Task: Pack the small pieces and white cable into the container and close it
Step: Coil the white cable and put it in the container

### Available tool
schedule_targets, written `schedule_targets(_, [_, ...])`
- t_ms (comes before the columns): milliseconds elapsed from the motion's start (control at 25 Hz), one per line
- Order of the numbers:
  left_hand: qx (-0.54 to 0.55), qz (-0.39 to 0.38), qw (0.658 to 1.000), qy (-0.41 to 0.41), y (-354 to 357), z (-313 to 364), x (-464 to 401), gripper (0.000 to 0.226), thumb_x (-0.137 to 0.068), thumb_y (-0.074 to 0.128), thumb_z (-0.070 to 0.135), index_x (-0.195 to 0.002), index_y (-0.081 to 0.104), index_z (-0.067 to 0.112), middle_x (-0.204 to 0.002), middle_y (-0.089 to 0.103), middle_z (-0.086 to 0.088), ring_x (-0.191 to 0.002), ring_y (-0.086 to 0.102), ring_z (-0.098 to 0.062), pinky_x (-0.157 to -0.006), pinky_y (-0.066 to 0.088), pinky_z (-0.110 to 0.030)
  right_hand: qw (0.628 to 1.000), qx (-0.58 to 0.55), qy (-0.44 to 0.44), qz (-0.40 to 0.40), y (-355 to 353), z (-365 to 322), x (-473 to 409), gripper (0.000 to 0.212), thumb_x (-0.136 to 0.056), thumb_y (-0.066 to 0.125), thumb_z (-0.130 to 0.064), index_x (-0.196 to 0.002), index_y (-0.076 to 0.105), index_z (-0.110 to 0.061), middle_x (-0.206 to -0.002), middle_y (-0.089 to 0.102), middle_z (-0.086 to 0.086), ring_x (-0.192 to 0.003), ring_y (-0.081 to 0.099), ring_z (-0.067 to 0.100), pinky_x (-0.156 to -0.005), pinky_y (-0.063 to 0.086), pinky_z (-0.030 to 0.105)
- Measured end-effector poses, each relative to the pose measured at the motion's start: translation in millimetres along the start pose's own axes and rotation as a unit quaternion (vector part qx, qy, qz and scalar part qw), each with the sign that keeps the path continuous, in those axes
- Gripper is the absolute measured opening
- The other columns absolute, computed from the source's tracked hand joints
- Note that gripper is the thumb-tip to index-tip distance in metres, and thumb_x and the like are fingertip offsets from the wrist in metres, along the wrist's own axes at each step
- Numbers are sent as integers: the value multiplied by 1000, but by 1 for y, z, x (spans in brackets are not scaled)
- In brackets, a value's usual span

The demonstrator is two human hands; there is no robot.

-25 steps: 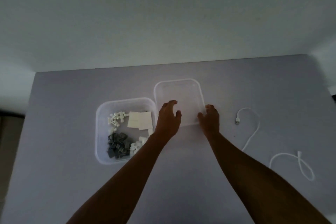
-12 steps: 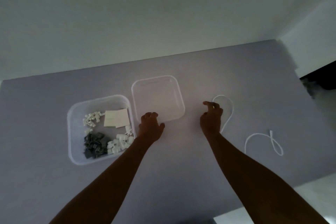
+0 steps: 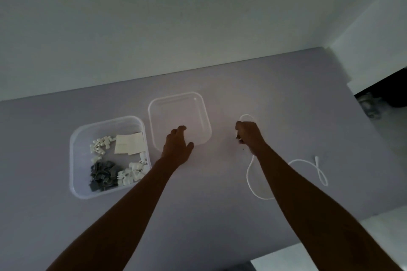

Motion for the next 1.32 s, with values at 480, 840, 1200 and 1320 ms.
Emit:
schedule_targets(480, [252,-223,922,192,-80,203,137,34,-103,39,27,-81,57,8,-64,60,-9,-58,65,-17,-75,57,-38,718,-536,-198,-397,-44,-215,265,17,-90,37,-7,-80,49,-13,-70,40,1,-61,39,13,-58,34,25])
schedule_targets(840, [281,-116,906,294,-250,221,236,36,-97,52,35,-67,55,16,-49,32,-3,-38,23,-15,-40,25,-18,866,63,-453,-200,-34,-272,315,24,-93,38,-5,-76,54,-9,-60,51,-6,-54,43,11,-55,36,29])
schedule_targets(1200, [324,132,898,268,-354,176,242,38,-100,44,37,-68,47,16,-54,25,-1,-42,19,-13,-40,18,-19,712,-228,-260,-611,19,-281,464,40,-102,35,-37,-70,40,-16,-61,24,0,-52,23,12,-45,25,23])
schedule_targets(1320, [206,118,937,256,-340,167,251,45,-98,40,46,-67,45,14,-53,32,0,-43,25,-11,-42,25,-20,614,-459,-266,-585,9,-324,475,34,-103,34,-32,-74,44,-17,-62,31,-3,-54,28,10,-49,32,21])
Point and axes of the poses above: each hand's wrist, its own x-axis away from the middle knuckle, its own y-axis out of the palm, z = x × y, the point moved 9 cm from there along -x, towards the middle knuckle
